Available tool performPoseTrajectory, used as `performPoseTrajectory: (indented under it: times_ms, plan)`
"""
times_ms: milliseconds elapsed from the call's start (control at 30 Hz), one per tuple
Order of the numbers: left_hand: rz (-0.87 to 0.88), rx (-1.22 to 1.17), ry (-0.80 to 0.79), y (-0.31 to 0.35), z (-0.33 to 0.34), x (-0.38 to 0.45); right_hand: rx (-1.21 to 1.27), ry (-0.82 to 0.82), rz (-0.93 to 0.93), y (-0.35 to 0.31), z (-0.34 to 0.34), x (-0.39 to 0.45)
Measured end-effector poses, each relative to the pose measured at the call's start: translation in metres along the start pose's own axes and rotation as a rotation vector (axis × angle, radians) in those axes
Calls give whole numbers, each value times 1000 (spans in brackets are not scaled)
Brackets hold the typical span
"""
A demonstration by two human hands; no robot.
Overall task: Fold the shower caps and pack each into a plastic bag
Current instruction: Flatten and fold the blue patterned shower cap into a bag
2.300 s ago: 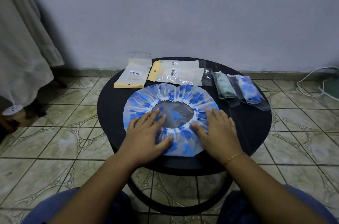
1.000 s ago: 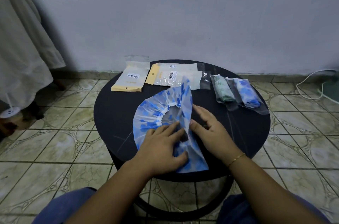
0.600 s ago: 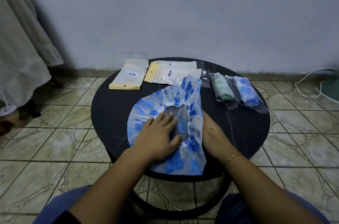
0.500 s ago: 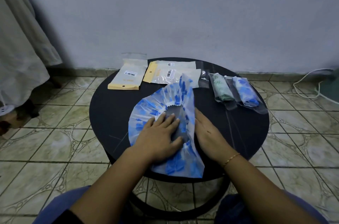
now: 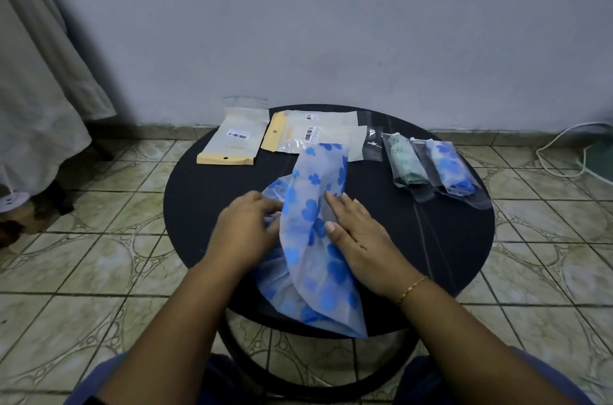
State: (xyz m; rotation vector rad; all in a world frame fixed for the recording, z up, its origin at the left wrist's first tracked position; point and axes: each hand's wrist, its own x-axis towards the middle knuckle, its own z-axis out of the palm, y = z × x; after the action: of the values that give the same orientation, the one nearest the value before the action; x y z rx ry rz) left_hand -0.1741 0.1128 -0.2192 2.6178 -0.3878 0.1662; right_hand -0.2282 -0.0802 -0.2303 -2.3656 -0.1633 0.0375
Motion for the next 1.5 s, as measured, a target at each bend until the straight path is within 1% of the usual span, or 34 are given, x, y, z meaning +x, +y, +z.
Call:
performPoseTrajectory:
  times_ms: [67, 133, 167, 233, 267, 333, 367, 533, 667, 867, 967, 1033, 1133, 1200, 1300, 1400, 1500]
  plan:
    - [-174, -274, 72, -8, -2, -1, -78, -30, 6, -2, 0, 0]
    - [-326, -480, 143, -7, -8, 3, -135, -41, 3, -6, 0, 2]
    - [-402, -598, 138, -8, -11, 5, -157, -39, -3, -8, 1, 3]
    - [-534, -819, 44, -11, -15, 7, -194, -39, -16, -11, 3, 5]
    - [-570, -879, -8, -11, -16, 6, -210, -43, -19, -12, 4, 6]
    - [-584, -856, -74, -10, -16, 7, -241, -56, -23, -13, 7, 9]
    - [-577, -826, -82, -10, -15, 7, -257, -64, -22, -13, 8, 10]
    - [-544, -796, -86, -13, -11, 6, -325, -122, -3, -13, 12, 16]
    - [-542, -763, -51, -18, -8, 8, -390, -150, 3, -14, 13, 18]
    - [-527, -673, -35, -22, -7, 10, -524, -82, -13, -29, 17, 18]
    - [-512, -649, -27, -22, -6, 10, -588, 43, -45, -36, 25, 16]
    - [-501, -599, -16, -22, -5, 10, -570, 98, -62, -42, 31, 13]
    - [-492, -525, -5, -22, -5, 11, -538, 33, -35, -46, 39, 8]
    - [-494, -521, -3, -22, -4, 11, -523, -27, -7, -44, 42, 8]
    - [-485, -522, 3, -21, -4, 12, -498, -69, 13, -37, 45, 9]
    - [-480, -521, 1, -18, -5, 12, -550, -63, -26, -31, 43, 12]
    - [-494, -535, -11, -15, -5, 11, -564, -117, -61, -22, 35, 18]
